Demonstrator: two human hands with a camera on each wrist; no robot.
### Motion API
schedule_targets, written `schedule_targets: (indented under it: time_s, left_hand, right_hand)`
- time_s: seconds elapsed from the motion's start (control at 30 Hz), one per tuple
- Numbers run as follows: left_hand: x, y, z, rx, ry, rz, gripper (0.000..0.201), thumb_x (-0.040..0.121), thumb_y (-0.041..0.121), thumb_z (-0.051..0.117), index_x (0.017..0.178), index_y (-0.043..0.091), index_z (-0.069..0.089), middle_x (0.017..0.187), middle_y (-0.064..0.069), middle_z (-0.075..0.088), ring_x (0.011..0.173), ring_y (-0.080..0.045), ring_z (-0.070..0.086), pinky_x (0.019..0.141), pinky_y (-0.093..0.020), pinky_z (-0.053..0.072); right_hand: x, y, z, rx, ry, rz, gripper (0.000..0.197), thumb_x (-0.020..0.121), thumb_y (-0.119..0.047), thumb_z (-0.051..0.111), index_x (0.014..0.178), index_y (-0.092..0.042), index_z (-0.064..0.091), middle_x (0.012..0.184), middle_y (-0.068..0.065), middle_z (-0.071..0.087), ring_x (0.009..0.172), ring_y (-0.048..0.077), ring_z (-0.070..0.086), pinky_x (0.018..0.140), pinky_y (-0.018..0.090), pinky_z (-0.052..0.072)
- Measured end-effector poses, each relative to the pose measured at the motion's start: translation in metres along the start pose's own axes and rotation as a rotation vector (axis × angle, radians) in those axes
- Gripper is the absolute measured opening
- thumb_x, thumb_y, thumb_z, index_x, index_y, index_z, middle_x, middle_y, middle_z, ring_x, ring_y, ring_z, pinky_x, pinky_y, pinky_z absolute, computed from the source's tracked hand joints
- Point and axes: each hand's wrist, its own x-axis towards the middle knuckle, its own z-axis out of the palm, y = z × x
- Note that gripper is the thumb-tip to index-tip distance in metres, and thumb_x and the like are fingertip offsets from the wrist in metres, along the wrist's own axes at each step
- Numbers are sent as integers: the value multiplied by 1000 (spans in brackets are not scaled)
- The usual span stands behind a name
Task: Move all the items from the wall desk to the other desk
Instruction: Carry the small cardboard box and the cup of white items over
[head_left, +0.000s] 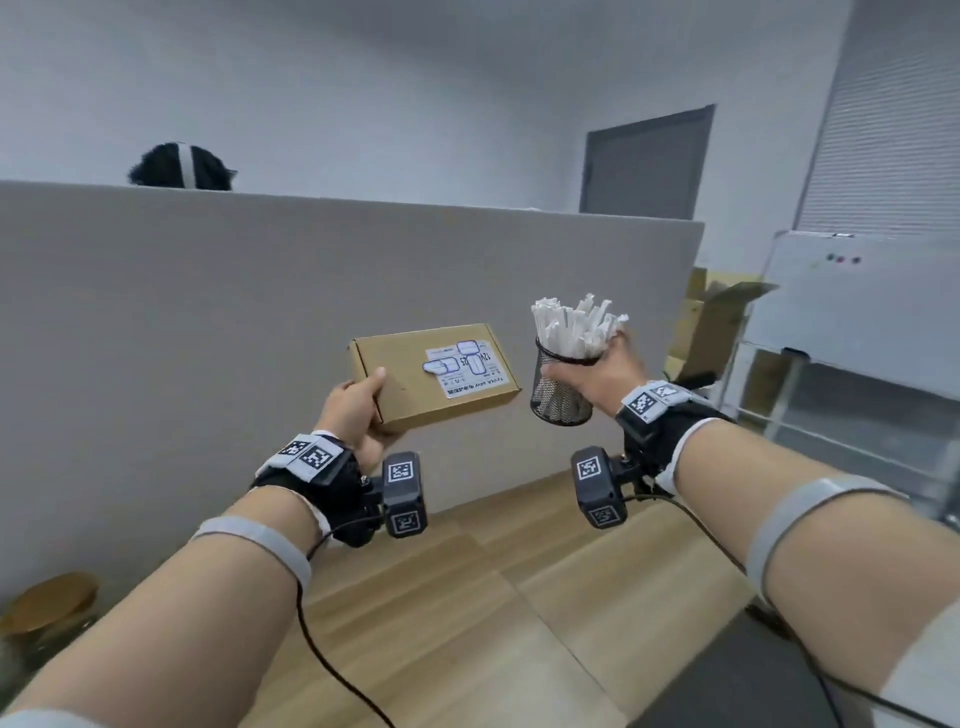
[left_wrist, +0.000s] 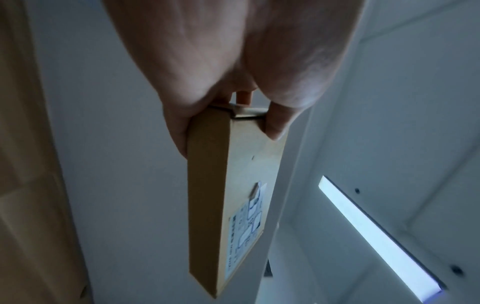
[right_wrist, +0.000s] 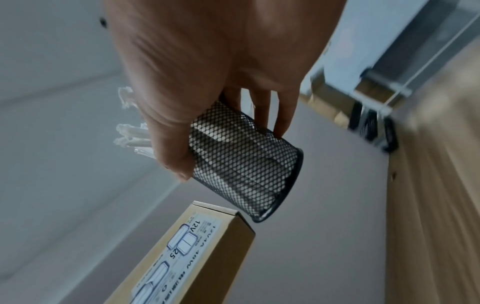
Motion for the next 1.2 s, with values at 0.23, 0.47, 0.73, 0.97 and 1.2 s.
schedule_targets:
  time_s: [0.23,0.47,0.73,0.97,1.2]
  left_hand:
    - [4,-33,204,-34,-225,-10,35,100,27,52,132,12,48,99,-11,71,83,-27,71,73,-51,59]
    - [18,-79,406,-99,-323,-40,43,92,22,59,132,13,44,111,-17,67,91,-33,70,67,-54,59]
    - [42,-115,592,-142,-445,-39,48,88,21,62,133,14,44,113,-17,67,91,-35,70,67,-59,57]
    - [98,-137,679,-91,-443,-19,65,68,29,67,128,12,49,111,-17,67,93,-40,68,68,-72,52]
    - [224,-172,758,-65,-410,-54,89,52,40,76,132,17,44,117,-15,64,98,-41,66,72,-74,50]
  right_hand:
    - [30,54,-188,-182,199,31,86,55,-52,86,128,-23,50,113,-5,64,104,19,63,95,35,52]
    - [69,116,-356,-305,339,79,97,53,-57,86,131,-16,45,113,-3,64,104,20,62,94,35,53]
    - [113,164,-512,-375,507,71,92,58,-52,86,131,-14,45,114,-3,65,103,20,63,91,31,52]
    - [171,221,-554,-394,542,109,100,50,-62,82,133,-20,46,118,-2,66,107,22,64,96,34,51]
    - [271,273,-563,-415,558,141,90,63,-55,84,133,-16,44,120,1,64,110,24,61,93,30,50]
